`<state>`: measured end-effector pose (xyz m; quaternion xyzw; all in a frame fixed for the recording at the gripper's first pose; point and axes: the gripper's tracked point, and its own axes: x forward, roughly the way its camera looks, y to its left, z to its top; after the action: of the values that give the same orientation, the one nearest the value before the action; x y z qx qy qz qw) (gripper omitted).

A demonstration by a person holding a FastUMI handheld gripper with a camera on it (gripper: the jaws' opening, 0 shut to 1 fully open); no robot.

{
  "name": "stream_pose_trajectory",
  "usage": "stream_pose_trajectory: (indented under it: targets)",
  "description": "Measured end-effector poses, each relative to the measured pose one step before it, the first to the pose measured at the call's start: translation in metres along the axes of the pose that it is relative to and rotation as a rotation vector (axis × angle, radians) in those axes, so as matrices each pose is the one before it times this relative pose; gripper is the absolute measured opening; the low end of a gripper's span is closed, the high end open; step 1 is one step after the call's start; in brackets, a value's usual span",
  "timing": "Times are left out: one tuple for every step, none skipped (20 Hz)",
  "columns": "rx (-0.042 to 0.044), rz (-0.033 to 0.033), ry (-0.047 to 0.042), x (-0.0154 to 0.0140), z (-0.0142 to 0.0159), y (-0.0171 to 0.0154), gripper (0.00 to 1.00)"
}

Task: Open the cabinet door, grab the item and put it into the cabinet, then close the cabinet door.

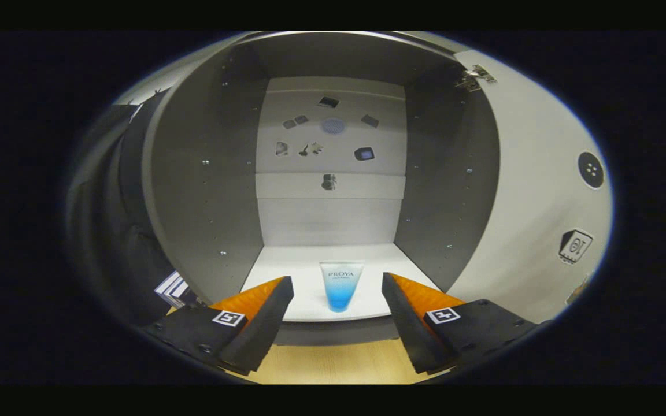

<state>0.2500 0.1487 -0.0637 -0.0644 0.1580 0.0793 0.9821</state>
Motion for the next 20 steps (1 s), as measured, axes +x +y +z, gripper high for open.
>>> stream_pose_trajectory:
  targets:
    - [-0.00276, -0.00597, -0.02544, -0.01771, -0.00002, -0.00146, 0.98]
    - [-0.00613, -0.00424, -0.02465, -0.01731, -0.0002, -0.00119, 0.98]
    - [-0.0037, -0.00221, -0.02199, -0.01794, 0.00013, -0.00087, 0.98]
    - [-0.00021, -0.00009, -0.02269, -0.01831, 0.00021, -0.00128, 0.98]
    - [0.00435, 0.0, -0.022, -0.01822, -0.00074, -0.00139, 0.98]
    - [0.00937, -0.00514, -0.01906, -0.01777, -0.0019, -0.00323, 0.98]
    - [0.00649, 0.00209, -0.01222, -0.01862, -0.0023, -0.0013, 0.98]
    - [0.00377, 0.00445, -0.01648, -0.01806, -0.00076, -0.00065, 0.98]
    - [-0.00024, -0.00089, -0.01794, -0.01719, -0.00073, -0.00174, 0.98]
    - [-0.00567, 0.0009, -0.01599, -0.01661, -0.00078, -0.00148, 0.98]
    - [-0.00605, -0.00545, -0.0074, -0.01742, -0.00268, -0.00307, 0.98]
    - [-0.0015, -0.00301, -0.00799, -0.0159, -0.00215, -0.00249, 0.98]
    - [0.0038, -0.0013, -0.00643, -0.01492, -0.00265, -0.00234, 0.98]
    - [0.00657, -0.00169, -0.00511, -0.01456, -0.00234, -0.00315, 0.98]
    - [0.00533, -0.0055, -0.00207, -0.01345, -0.00352, -0.00535, 0.98]
    - [0.0044, -0.00974, 0.00066, -0.01189, -0.00334, -0.00876, 0.98]
    - [0.00466, -0.00955, -0.00125, -0.01114, -0.00288, -0.00939, 0.98]
    - [0.00625, -0.01082, -0.00652, -0.00927, 0.00104, -0.00943, 0.98]
    - [0.00539, -0.01345, -0.00721, -0.00854, 0.00012, -0.01158, 0.98]
    - [-0.00079, -0.01931, -0.00572, -0.00772, -0.00103, -0.01287, 0.98]
